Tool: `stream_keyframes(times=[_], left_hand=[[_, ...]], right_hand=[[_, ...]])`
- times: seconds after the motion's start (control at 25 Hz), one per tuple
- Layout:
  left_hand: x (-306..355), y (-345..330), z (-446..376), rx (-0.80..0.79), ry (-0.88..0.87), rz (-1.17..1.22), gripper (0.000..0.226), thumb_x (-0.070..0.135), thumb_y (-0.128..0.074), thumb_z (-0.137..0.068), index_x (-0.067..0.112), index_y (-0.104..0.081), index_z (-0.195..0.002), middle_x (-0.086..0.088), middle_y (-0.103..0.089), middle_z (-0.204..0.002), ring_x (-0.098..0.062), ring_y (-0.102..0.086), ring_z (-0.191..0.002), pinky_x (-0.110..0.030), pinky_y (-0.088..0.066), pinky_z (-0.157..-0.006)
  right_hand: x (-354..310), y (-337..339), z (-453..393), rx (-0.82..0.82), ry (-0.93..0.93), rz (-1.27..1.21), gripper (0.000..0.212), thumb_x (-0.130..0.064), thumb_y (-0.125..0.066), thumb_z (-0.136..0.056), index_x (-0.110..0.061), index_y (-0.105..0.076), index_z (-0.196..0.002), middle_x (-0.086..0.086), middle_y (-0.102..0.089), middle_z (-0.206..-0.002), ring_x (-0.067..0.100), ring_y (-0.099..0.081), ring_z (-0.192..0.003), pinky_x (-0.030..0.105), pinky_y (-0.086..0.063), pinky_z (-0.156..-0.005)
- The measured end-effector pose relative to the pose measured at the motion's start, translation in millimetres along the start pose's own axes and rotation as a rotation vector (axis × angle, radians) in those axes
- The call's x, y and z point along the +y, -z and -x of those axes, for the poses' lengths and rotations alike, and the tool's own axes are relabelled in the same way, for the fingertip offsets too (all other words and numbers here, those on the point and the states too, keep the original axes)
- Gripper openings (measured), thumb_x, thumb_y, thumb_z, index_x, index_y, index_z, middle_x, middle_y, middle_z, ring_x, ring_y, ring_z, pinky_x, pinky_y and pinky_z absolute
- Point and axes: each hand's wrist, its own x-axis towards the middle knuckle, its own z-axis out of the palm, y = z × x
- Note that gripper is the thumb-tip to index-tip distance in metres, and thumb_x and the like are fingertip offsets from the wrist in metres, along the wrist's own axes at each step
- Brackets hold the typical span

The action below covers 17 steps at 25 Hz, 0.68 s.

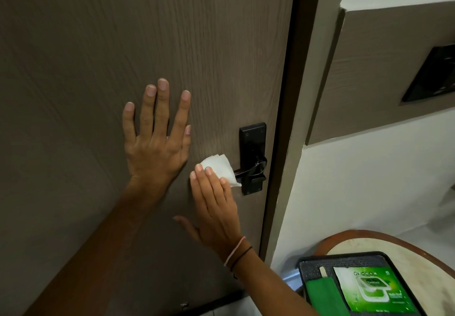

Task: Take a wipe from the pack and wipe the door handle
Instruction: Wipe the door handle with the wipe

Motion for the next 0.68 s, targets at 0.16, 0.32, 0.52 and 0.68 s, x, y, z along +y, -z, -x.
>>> stream_keyframes(times=[0.16,0.32,0.52,0.68], left_hand=[[-1.0,-0.6,2.1,0.007,-0.005,-0.006,0.064,0.035,-0.043,-0.112,0.020,-0.016,-0.168,-0.016,-0.019,-0.172,-0.025,0.006,-0.161,-0.050,0.001,-0.131],[-0.1,-3.6,4.1,0.011,0.017,0.005,0.063,0.035,-0.042,-0.112,0.021,-0.017,-0.168,-0.010,0.003,-0.174,-0.025,0.003,-0.162,-0.050,0.001,-0.132],[0.6,-5.8,2.8,0.021,0.028,0.008,0.063,0.036,-0.040,-0.112,0.022,-0.015,-0.168,-0.009,0.006,-0.175,-0.025,0.003,-0.162,-0.050,0.000,-0.132],[1.5,-2.8,3.0,0.004,0.029,0.044,0.064,0.036,-0.039,-0.112,0.023,-0.011,-0.168,-0.012,-0.005,-0.175,-0.024,0.006,-0.162,-0.049,0.002,-0.132]], right_hand=[[8.6,-11.8,9.7,-0.024,0.063,0.054,0.095,-0.067,-0.039,-0.099,-0.005,-0.004,-0.162,0.011,0.005,-0.173,0.024,-0.001,-0.160,0.039,0.000,-0.131],[43.5,-1.3,20.2,-0.011,-0.137,0.063,0.101,-0.074,-0.041,-0.095,0.000,-0.013,-0.159,0.021,-0.011,-0.166,0.027,0.003,-0.160,0.039,0.001,-0.132],[41.3,10.7,-0.3,0.098,-0.436,-0.260,0.104,-0.077,-0.033,-0.095,-0.006,0.003,-0.161,0.010,0.013,-0.171,0.029,0.005,-0.160,0.036,-0.001,-0.132],[-0.6,5.6,2.0,0.034,-0.387,-0.272,0.111,-0.080,-0.037,-0.092,-0.001,0.001,-0.160,0.014,0.012,-0.171,0.036,0.000,-0.160,0.042,-0.002,-0.132]])
